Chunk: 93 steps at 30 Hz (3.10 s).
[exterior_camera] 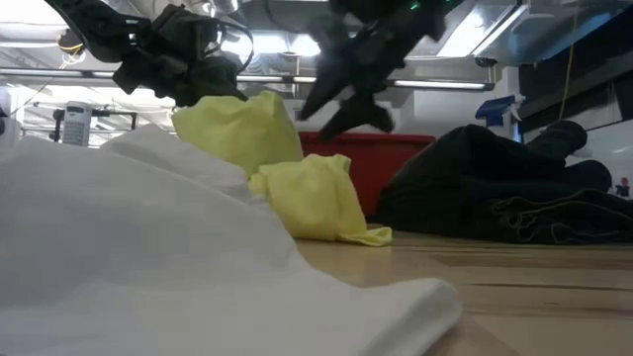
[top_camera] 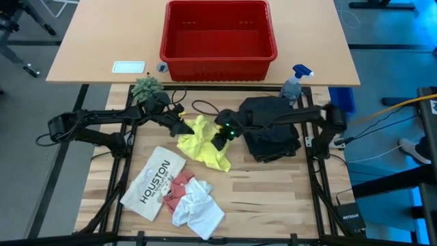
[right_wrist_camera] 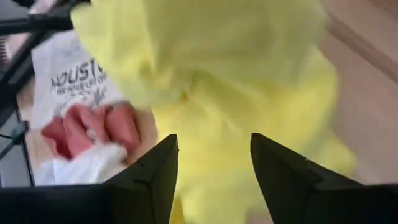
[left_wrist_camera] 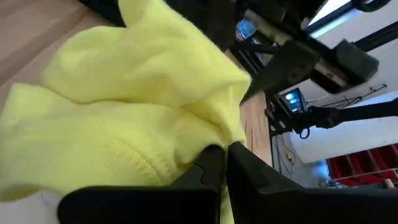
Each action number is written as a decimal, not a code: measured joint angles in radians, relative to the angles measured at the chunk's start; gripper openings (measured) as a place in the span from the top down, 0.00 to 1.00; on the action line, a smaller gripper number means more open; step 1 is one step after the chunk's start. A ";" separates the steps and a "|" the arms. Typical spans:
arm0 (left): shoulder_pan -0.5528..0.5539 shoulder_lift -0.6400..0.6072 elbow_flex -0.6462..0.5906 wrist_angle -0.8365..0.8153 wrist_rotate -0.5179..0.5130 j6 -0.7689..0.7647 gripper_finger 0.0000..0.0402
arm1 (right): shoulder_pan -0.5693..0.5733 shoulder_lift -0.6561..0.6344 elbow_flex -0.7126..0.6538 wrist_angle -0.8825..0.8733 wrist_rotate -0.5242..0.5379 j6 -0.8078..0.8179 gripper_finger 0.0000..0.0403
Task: Fold laundry
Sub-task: Fold the yellow shirt
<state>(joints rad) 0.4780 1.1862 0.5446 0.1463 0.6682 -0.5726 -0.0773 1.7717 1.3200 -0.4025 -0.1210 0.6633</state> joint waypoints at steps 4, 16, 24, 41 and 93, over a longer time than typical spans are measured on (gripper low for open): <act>-0.014 0.000 0.000 0.003 -0.001 -0.018 1.00 | 0.050 -0.082 -0.090 -0.054 0.023 0.040 0.64; -0.118 0.008 0.032 0.021 -0.160 -0.106 1.00 | 0.114 -0.085 -0.320 0.195 0.047 0.174 0.99; -0.188 0.101 0.071 0.065 -0.254 -0.151 1.00 | 0.032 -0.012 -0.342 0.323 -0.069 0.131 1.00; -0.296 0.580 0.364 0.206 -0.271 -0.221 0.98 | -0.009 0.005 -0.343 0.301 -0.116 0.094 1.00; -0.437 0.099 0.314 -0.305 -0.605 0.264 0.74 | 0.004 -0.302 -0.341 0.241 0.090 0.039 0.83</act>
<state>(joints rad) 0.0407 1.2849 0.8586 -0.1590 0.0636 -0.3091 -0.0735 1.4699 0.9792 -0.1612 -0.0309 0.7019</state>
